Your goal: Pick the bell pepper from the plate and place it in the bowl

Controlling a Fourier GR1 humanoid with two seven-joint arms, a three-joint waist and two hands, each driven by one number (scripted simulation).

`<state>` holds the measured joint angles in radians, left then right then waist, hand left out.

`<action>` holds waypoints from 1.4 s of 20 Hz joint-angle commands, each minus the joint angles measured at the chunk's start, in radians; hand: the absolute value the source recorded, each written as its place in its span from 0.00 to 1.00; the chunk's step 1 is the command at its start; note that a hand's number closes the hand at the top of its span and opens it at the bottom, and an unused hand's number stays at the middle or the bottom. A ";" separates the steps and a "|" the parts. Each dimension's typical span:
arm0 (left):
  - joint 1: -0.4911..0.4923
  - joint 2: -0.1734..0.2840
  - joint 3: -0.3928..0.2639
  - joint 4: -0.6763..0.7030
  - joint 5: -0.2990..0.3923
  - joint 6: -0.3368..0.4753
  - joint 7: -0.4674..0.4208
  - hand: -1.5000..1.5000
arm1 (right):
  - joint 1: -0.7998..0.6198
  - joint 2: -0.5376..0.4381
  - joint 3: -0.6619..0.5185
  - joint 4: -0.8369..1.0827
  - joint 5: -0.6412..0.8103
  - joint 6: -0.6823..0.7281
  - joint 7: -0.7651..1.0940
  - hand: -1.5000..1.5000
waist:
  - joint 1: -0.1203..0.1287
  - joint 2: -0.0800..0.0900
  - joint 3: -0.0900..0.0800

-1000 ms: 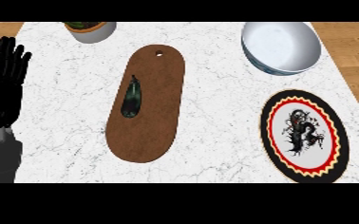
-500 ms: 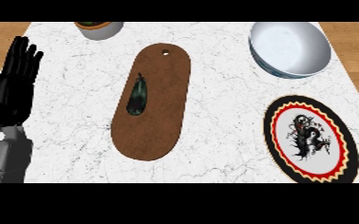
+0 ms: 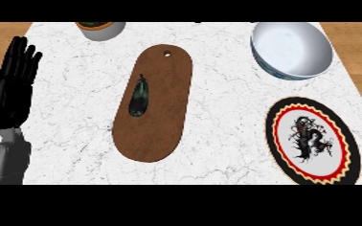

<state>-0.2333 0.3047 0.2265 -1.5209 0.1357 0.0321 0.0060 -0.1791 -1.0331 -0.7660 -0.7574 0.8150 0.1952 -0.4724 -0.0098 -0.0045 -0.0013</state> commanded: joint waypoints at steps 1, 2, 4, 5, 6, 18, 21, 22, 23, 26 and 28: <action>0.013 0.002 0.002 -0.006 0.010 -0.017 0.002 0.50 | -0.039 -0.010 -0.045 -0.129 -0.105 0.121 0.000 1.00 | -0.003 -0.002 -0.001; -0.001 0.014 0.008 0.001 0.013 -0.026 0.003 0.50 | -0.033 -0.003 -0.056 -0.149 -0.120 0.117 -0.001 1.00 | -0.002 0.000 -0.001; -0.022 0.009 0.018 0.015 0.013 -0.004 0.011 0.50 | -0.084 0.027 -0.048 -0.246 -0.174 0.223 0.061 1.00 | -0.007 -0.003 -0.002; 0.012 -0.012 0.006 0.034 0.005 -0.015 -0.040 0.50 | -0.095 0.005 -0.079 -0.262 -0.213 0.281 0.090 1.00 | -0.011 -0.003 -0.003; -0.024 0.010 0.011 0.012 0.001 0.000 0.010 0.50 | -0.150 0.019 -0.066 -0.261 -0.238 0.303 0.110 1.00 | 0.003 -0.002 -0.002; -0.042 -0.027 -0.024 0.044 -0.031 0.004 -0.019 0.50 | -0.444 0.218 0.155 -0.563 -0.340 0.418 0.660 1.00 | 0.020 0.005 0.000; 0.044 -0.029 -0.017 -0.062 -0.015 -0.003 -0.009 0.50 | -0.503 0.253 0.236 -0.566 -0.325 0.431 0.752 1.00 | 0.033 0.002 0.000; -0.090 -0.007 -0.006 0.053 -0.013 0.001 0.017 0.50 | -0.565 0.263 0.279 -0.505 -0.316 0.416 0.741 1.00 | 0.028 0.009 0.000; -0.002 -0.020 -0.016 0.019 -0.021 -0.023 -0.047 0.50 | -0.578 0.295 0.306 -0.508 -0.310 0.416 0.779 1.00 | 0.034 0.007 0.000; -0.010 -0.019 -0.013 0.027 -0.015 -0.027 -0.035 0.50 | -0.632 0.335 0.362 -0.424 -0.272 0.359 0.779 1.00 | 0.031 0.007 0.000; -0.030 -0.021 -0.017 -0.016 -0.023 0.004 0.013 0.50 | -0.612 0.403 0.399 -0.381 -0.230 0.277 0.753 1.00 | 0.036 0.008 0.001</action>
<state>-0.2718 0.2835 0.2107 -1.4930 0.1128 0.0284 -0.0040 -0.7442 -0.7182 -0.4461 -1.1943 0.5392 0.5492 0.2487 0.0182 0.0027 -0.0010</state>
